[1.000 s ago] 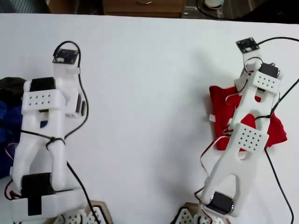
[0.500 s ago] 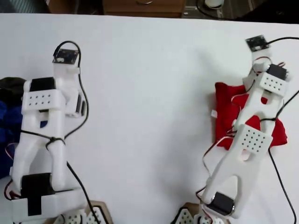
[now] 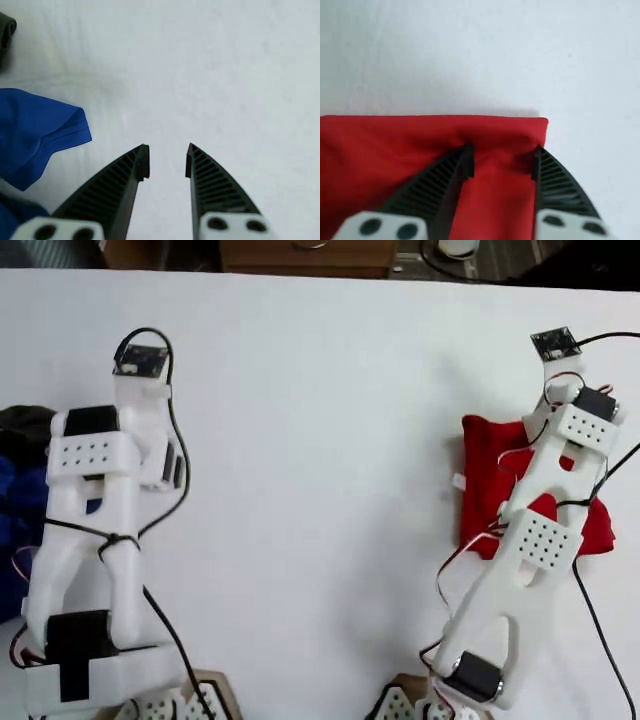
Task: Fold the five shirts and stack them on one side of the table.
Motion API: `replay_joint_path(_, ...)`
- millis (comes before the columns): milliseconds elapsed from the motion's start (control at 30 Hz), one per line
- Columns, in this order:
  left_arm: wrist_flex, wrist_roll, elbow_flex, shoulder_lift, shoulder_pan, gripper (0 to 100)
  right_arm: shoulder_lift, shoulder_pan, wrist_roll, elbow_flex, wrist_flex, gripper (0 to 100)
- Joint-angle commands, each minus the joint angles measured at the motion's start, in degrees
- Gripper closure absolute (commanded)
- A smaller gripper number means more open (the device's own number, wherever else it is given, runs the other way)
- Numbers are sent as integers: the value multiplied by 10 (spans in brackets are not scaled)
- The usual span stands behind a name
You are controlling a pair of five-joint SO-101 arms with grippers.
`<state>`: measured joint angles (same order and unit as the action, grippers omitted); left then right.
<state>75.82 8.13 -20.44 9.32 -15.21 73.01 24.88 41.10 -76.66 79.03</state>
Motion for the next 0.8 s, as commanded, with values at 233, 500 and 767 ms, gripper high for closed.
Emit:
replay_joint_path(233, 4, 4, 7, 31, -7, 849, -29, 21, 3, -18, 3, 798)
replay_joint_path(500, 5, 1, 13, 32, -16, 849, -96, 32, 0, -18, 5, 797)
replay_joint_path(767, 60, 3, 171, 31, -134, 849, -225, -61, -3, -18, 53, 797)
